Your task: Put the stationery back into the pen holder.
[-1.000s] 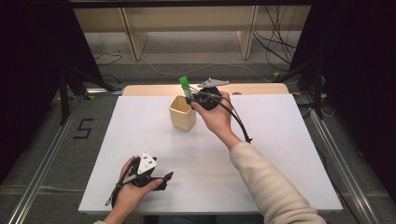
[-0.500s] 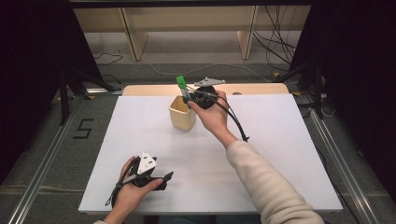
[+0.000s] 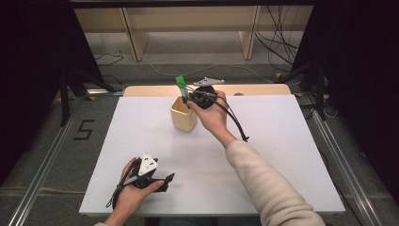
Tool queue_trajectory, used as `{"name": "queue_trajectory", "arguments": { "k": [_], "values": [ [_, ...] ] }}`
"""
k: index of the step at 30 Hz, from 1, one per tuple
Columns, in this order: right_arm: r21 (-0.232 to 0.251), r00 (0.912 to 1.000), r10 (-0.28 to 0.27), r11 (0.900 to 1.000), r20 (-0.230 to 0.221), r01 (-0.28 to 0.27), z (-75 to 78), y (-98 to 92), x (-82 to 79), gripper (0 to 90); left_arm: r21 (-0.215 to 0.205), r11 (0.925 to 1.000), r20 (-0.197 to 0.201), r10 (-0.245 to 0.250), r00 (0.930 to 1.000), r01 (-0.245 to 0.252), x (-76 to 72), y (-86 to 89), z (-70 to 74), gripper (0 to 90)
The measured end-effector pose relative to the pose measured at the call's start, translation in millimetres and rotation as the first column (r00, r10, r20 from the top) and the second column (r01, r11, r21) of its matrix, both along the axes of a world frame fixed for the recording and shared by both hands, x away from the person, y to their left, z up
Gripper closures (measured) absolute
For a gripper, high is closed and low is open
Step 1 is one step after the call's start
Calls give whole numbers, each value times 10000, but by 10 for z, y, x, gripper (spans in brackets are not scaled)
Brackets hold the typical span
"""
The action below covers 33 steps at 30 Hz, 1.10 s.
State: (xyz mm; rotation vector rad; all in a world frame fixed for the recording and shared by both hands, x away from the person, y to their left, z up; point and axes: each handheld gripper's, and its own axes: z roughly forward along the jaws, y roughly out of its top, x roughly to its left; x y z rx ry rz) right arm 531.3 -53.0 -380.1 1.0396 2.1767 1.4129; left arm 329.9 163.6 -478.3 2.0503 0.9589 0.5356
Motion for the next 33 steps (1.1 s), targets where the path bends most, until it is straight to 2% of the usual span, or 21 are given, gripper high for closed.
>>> {"name": "queue_trajectory", "arguments": {
  "k": [20, 33],
  "values": [
    [50, 10000, -14, 10000, -35, 14, -17, 88, 46, 661, 36, 10000, 40, -42, 10000, 41, 2, 5, 4, 190],
    [-213, 9999, -95, 9997, 58, 97, -78, 121, 81, 660, 35, 10000, 33, -48, 10000, 48, 2, 6, 5, 189]
  ]
}}
